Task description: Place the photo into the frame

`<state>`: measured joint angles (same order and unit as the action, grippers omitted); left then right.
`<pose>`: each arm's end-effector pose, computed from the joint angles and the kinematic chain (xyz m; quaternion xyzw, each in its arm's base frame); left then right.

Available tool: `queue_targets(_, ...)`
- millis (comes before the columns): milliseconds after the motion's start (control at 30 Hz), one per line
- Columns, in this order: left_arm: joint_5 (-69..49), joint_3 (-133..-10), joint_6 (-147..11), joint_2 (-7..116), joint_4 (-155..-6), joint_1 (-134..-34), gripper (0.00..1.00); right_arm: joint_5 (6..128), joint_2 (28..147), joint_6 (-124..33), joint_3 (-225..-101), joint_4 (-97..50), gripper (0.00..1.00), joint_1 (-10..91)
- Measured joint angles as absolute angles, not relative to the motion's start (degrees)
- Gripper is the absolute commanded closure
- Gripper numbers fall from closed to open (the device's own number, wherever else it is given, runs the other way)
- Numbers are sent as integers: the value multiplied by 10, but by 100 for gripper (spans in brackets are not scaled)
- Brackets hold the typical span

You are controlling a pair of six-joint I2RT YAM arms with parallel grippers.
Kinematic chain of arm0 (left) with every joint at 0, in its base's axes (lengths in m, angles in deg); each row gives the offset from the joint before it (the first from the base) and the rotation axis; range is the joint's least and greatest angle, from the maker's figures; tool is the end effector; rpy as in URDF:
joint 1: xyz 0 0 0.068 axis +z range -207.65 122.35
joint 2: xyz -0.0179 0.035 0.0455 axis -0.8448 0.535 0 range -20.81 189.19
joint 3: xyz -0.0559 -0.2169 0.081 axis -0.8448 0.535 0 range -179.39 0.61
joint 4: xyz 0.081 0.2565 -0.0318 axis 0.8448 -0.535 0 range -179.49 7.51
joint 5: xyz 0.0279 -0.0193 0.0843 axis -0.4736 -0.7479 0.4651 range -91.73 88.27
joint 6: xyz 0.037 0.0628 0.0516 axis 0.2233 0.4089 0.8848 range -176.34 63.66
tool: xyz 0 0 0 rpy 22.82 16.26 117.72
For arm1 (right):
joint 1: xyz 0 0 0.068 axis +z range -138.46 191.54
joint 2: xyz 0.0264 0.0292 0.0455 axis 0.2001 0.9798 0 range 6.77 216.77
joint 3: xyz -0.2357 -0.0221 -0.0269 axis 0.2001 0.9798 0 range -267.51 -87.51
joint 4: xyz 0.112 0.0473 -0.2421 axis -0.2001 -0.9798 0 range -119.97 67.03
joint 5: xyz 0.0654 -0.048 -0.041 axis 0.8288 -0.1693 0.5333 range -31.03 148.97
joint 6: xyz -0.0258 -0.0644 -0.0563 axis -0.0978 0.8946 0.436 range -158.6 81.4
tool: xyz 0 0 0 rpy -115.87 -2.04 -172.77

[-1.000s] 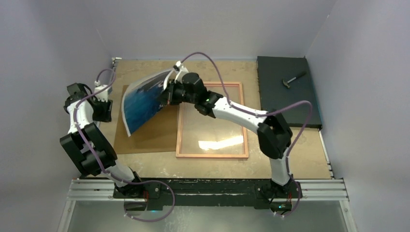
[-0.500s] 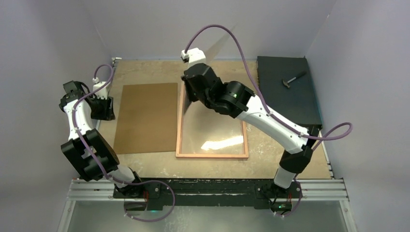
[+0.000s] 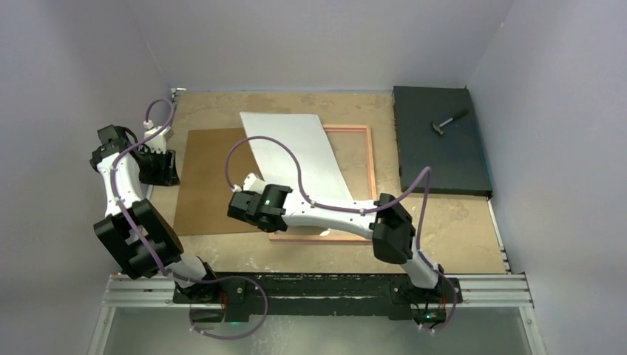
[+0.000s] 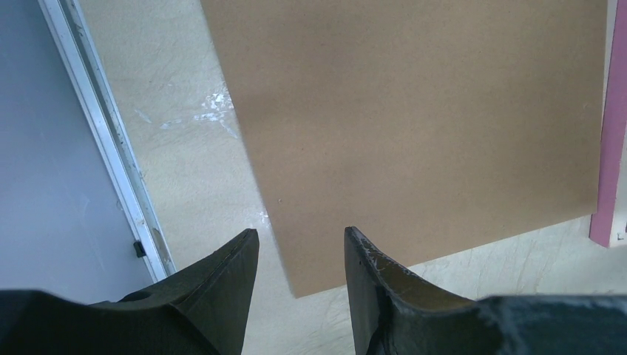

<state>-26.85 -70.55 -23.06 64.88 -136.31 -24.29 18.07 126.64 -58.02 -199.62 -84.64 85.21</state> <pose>0.2847 0.1469 0.1992 0.0401 0.9587 -0.0778 0.2705 0.1743 0.4090 0.2107 -0.3648 0.8489 -0.1151 0.3646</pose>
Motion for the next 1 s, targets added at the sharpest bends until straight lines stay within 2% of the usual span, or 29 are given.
queue_targets(233, -274, -690, -228, 647, -1362, -247, 54, 187, 1311, -581, -2001, -860, 100, 874)
queue_targets(500, -273, -637, -241, 647, -1353, -295, 54, 251, 1326, -616, -2032, -861, 100, 880)
queue_targets(633, -285, -636, -257, 647, -1350, -321, 46, 294, 1354, -646, -2047, -860, 100, 880)
queue_targets(700, -303, -636, -269, 647, -1350, -330, 36, 315, 1364, -658, -2048, -858, 100, 880)
queue_targets(767, -328, -636, -288, 647, -1350, -338, 31, 333, 1369, -667, -2048, -856, 100, 880)
queue_targets(1000, -398, -636, -347, 647, -1350, -383, 27, 368, 1369, -692, -2044, -824, 88, 878)
